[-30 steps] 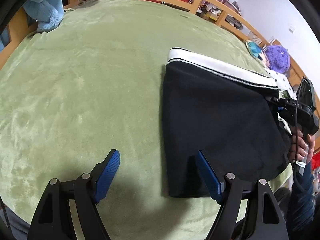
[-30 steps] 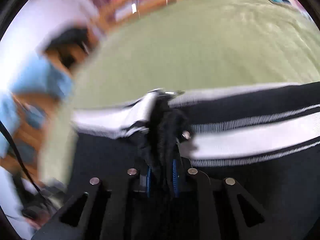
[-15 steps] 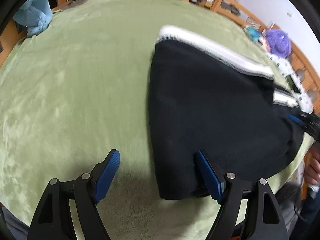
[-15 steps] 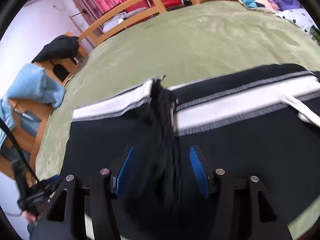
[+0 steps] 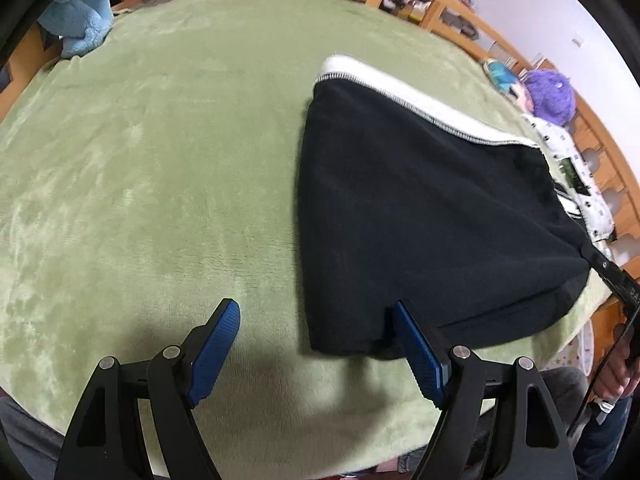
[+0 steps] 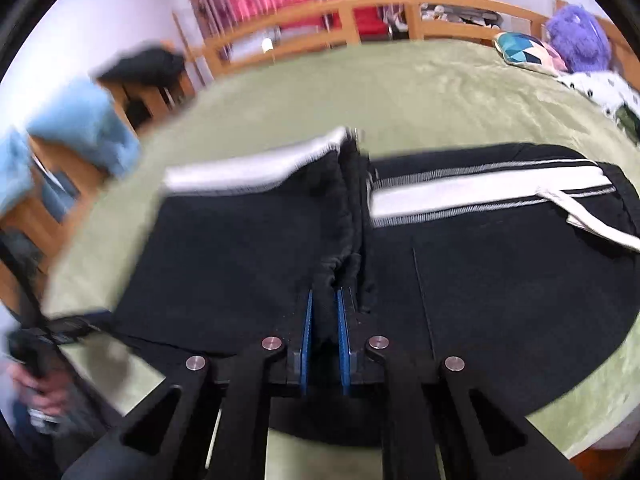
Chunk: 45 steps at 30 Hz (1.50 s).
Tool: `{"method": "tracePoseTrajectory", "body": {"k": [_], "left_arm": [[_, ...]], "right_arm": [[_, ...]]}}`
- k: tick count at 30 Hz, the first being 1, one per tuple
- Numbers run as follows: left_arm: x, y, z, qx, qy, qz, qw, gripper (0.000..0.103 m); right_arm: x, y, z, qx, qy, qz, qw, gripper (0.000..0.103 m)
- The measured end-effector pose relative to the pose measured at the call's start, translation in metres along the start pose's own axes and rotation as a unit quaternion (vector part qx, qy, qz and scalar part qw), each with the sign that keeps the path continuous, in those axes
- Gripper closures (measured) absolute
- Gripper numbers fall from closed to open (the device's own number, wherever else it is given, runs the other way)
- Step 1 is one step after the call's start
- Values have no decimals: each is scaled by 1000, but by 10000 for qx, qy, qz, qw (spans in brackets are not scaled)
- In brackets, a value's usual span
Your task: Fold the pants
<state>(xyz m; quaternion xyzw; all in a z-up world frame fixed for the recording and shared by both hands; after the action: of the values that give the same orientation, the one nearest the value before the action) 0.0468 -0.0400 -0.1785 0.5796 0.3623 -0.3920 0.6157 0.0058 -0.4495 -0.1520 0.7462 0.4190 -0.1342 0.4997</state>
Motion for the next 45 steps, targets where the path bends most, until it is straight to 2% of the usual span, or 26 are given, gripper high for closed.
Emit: {"method": "tracePoseTrajectory", "body": {"k": [2,6,8,9,10,11,12,13,16,19,21,22,23,24,26,27,29,30,31,33,35,37,39,42,44,45], "left_arm": [[-3,-3,0,16,-62,18,10000,26],[-3,-7,4,144,-85,-30,9999,26],[-7,-8,7,214,-96,2,9997,26],[-9,-8,6,237,-81,36,9997,26],[-10,-8,3,251,-62,68,9996,26],[-11,-8,1,235,-46,84,9997,26],[-12,-8,-1,211,-56,75,9997,26],[-11,-8,-2,183,-73,54,9998,26],[-9,-6,-4,84,-53,16,9999,26],[-11,-2,-7,20,-57,79,10000,26],[-12,1,-9,-26,-89,150,9998,26],[-12,3,-11,-54,-98,171,9998,26],[-10,5,-12,-104,-114,173,9997,26],[-8,7,-13,-137,-122,154,9997,26],[-5,10,-14,-222,-238,168,9993,26],[-3,10,-15,-290,-317,186,9989,26],[5,10,-14,-401,-473,155,9980,26],[8,9,-14,-436,-521,113,9976,26],[13,8,-13,-453,-547,61,9975,26],[20,4,-10,-457,-630,-56,9970,26],[23,-1,-9,-452,-654,-106,9968,26],[25,-4,-7,-312,-543,-104,9980,26],[28,-7,-3,-113,-381,-162,9991,26],[22,-9,1,112,-289,-151,9994,26],[14,-7,1,192,-409,-108,9989,26],[11,-6,0,152,-495,-74,9986,26]], "right_arm": [[-1,-8,-1,-70,-86,-152,9998,91],[36,-30,6,-37,-471,-804,9956,82],[31,-28,2,-185,-415,-741,9962,77],[26,-24,0,-184,-337,-687,9969,62],[21,-19,0,-162,-255,-573,9979,53],[13,-11,0,-130,-170,-298,9993,38],[12,-4,1,-104,-150,-117,9998,32],[13,4,3,-75,-149,-19,9999,32],[41,24,16,-21,-209,-172,9996,32],[83,29,40,313,-208,-650,9972,36],[108,23,49,519,-145,-1003,9935,67],[112,20,48,418,-226,-1024,9936,69],[111,20,45,259,-244,-943,9949,82],[102,22,46,292,-35,-833,9961,89],[75,30,62,871,576,-347,9939,91],[66,33,69,1067,688,-196,9917,91],[68,32,76,1104,524,-225,9923,88],[78,27,78,1150,354,-429,9918,77],[89,20,79,1193,168,-696,9903,71],[95,14,71,921,-46,-835,9922,69],[80,14,56,684,-341,-715,9945,68],[60,9,40,669,-307,-348,9967,66],[43,-1,22,464,-274,-183,9984,54],[39,-29,4,100,-668,-360,9971,54],[49,-50,5,37,-839,-693,9941,54],[51,-60,5,15,-904,-697,9935,54]]}}
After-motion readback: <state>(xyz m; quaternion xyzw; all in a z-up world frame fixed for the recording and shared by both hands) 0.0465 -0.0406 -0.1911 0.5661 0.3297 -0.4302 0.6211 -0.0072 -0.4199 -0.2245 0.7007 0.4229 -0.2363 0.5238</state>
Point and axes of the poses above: each gripper's, at about its wrist camera, not at the fingertips, and x roughly the way its jaws point, z to its right, y to its top, the point moved 1 cm from there along x, roughly the way its jaws point, and after that the axes turned 13 degrees about y, right-handed, at the moved point
